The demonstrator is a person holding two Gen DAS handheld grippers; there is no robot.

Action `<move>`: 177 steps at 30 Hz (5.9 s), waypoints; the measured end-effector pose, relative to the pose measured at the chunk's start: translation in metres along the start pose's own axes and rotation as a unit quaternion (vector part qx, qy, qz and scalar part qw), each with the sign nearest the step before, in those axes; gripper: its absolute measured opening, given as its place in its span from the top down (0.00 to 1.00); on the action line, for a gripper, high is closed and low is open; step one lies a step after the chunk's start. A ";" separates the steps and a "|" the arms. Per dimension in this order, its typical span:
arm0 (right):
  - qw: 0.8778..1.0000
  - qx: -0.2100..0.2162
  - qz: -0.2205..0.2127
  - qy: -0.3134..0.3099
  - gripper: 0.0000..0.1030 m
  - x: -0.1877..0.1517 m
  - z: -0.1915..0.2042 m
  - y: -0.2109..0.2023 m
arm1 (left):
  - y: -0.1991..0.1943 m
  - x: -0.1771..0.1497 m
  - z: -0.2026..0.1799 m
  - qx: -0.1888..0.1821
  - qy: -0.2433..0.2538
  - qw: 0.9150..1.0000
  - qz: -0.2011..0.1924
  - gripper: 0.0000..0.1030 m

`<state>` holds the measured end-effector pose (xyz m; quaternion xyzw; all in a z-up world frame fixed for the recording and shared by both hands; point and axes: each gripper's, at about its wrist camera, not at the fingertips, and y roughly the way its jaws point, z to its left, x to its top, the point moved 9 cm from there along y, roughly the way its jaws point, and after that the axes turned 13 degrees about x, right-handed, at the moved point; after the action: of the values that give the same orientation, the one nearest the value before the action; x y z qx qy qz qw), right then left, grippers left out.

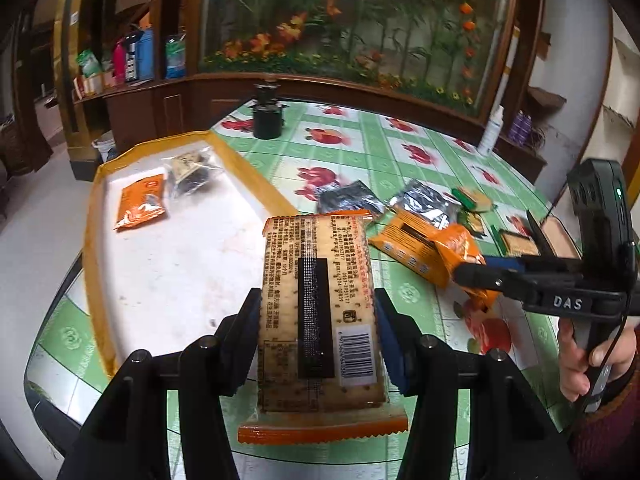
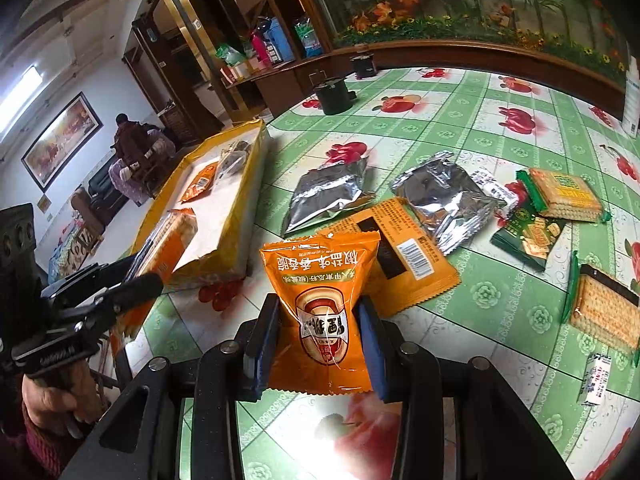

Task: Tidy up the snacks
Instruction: 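Bring the cake bar to the tray with the left while the right drops its bag, then release the cake bar in the tray and withdraw the left gripper, then grasp the silver pack with the left gripper while the right grasps the orange biscuit pack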

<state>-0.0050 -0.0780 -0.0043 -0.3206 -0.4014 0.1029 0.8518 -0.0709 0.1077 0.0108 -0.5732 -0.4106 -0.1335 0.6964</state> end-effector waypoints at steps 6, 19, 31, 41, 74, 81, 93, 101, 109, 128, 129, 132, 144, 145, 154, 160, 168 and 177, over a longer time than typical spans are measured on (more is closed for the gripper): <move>1.000 0.030 0.004 0.007 0.59 0.002 0.017 0.008 | -0.001 0.001 0.022 0.003 -0.024 1.000 -0.002 0.48; 0.998 0.061 0.030 -0.005 0.59 0.030 0.070 0.045 | 0.006 0.006 0.074 0.021 -0.073 0.997 -0.005 0.48; 0.996 0.082 0.046 0.003 0.59 0.078 0.105 0.108 | 0.038 0.006 0.114 0.046 -0.103 0.993 0.017 0.48; 0.996 0.071 0.055 0.009 0.59 0.110 0.113 0.174 | 0.066 0.004 0.109 0.060 -0.097 0.993 0.035 0.48; 0.997 0.065 0.047 0.010 0.45 0.116 0.104 0.191 | 0.068 0.004 0.103 0.064 -0.085 0.994 0.026 0.40; 0.997 0.072 0.029 0.011 0.42 0.113 0.103 0.156 | 0.065 0.003 0.105 0.055 -0.094 0.994 0.019 0.40; 0.997 -0.027 -0.032 0.066 0.41 0.065 -0.025 0.029 | 0.057 0.003 0.115 0.048 -0.119 0.992 -0.007 0.37; 0.990 -0.043 -0.026 0.129 0.38 0.048 -0.090 0.014 | 0.030 0.013 0.108 0.044 -0.114 0.991 -0.054 0.31; 0.998 -0.050 0.027 0.030 0.10 0.039 -0.048 0.037 | 0.015 0.059 0.038 -0.036 -0.025 0.998 -0.039 0.16; 0.991 -0.091 0.034 0.091 0.28 0.019 -0.079 0.021 | 0.131 0.096 -0.067 -0.053 0.012 0.995 0.082 0.14; 0.991 -0.088 0.029 0.097 0.28 0.018 -0.080 0.019 | 0.137 0.099 -0.070 -0.047 0.013 0.995 0.087 0.14; 0.991 -0.080 0.024 0.106 0.28 0.018 -0.081 0.017 | 0.155 0.099 -0.077 -0.036 0.019 0.992 0.116 0.14; 0.984 -0.081 0.008 0.156 0.28 0.019 -0.093 0.004 | 0.129 0.055 -0.094 -0.092 0.034 0.984 0.148 0.15; 0.983 -0.086 0.003 0.160 0.28 0.019 -0.093 0.003 | 0.126 0.055 -0.094 -0.098 0.035 0.984 0.146 0.15; 0.978 -0.110 -0.005 0.177 0.28 0.020 -0.111 -0.009 | 0.150 0.065 -0.102 -0.026 0.079 0.987 0.139 0.15; 0.975 -0.104 -0.014 0.196 0.28 0.020 -0.119 -0.014 | 0.161 0.052 -0.116 0.008 0.133 0.982 0.133 0.15; 0.975 -0.112 -0.016 0.192 0.28 0.022 -0.119 -0.013 | 0.150 0.040 -0.126 0.008 0.130 0.985 0.111 0.44; 0.976 -0.109 -0.014 0.188 0.28 0.022 -0.114 -0.008 | 0.107 0.003 -0.132 -0.010 0.119 0.988 0.095 0.44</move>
<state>0.0942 -0.1280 -0.0395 -0.4193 -0.2474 -0.0150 0.8734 0.0567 0.0217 -0.0617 -0.5967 -0.2673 -0.1381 0.7439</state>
